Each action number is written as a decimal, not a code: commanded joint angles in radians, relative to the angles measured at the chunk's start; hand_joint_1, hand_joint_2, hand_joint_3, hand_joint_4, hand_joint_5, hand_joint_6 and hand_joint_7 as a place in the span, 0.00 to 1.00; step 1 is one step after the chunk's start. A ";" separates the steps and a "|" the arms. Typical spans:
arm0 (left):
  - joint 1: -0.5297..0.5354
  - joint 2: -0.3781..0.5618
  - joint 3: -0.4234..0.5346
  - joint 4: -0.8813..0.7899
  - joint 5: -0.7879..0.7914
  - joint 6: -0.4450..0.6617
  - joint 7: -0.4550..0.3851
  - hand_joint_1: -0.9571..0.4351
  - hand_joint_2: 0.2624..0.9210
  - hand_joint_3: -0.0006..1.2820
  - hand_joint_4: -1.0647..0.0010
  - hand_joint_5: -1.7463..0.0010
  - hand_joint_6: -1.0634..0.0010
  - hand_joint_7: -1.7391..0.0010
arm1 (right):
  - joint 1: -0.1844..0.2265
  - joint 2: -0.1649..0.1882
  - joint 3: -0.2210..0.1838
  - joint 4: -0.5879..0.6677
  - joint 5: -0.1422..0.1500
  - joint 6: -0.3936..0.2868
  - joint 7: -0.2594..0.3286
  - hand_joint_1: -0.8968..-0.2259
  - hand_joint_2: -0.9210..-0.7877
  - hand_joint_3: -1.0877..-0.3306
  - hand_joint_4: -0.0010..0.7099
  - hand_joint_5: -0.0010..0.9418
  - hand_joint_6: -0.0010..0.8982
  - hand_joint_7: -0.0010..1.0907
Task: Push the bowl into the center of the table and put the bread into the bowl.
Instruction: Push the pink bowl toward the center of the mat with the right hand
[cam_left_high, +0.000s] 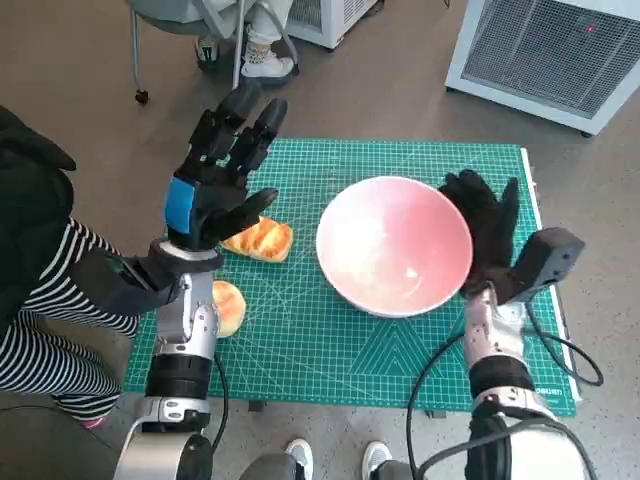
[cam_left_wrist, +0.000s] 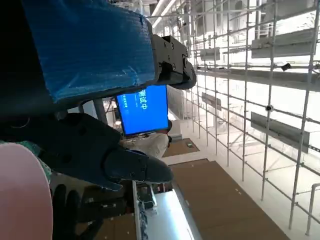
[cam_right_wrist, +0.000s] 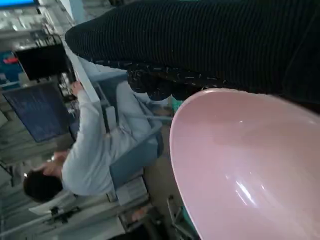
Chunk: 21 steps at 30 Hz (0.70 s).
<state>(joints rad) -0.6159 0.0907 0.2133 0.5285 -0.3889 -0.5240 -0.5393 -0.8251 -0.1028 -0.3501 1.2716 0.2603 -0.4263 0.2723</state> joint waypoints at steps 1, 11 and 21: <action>0.010 0.010 0.000 -0.006 0.004 0.004 -0.002 0.33 1.00 0.13 0.72 1.00 0.76 0.82 | -0.006 0.018 0.010 0.020 -0.023 0.023 -0.015 0.45 0.00 0.20 0.20 0.00 0.14 0.16; 0.008 0.009 0.000 0.007 0.005 -0.001 -0.009 0.33 1.00 0.12 0.72 1.00 0.75 0.83 | -0.012 0.012 0.012 0.018 -0.040 0.024 -0.002 0.43 0.00 0.22 0.19 0.00 0.14 0.15; 0.013 0.013 -0.004 -0.007 0.013 0.000 -0.006 0.33 1.00 0.12 0.72 1.00 0.75 0.84 | -0.018 -0.034 0.020 -0.045 -0.043 -0.034 0.015 0.40 0.00 0.21 0.19 0.00 0.14 0.14</action>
<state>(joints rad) -0.6149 0.0930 0.2126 0.5293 -0.3873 -0.5241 -0.5471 -0.8446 -0.1204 -0.3350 1.2468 0.2294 -0.4430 0.2827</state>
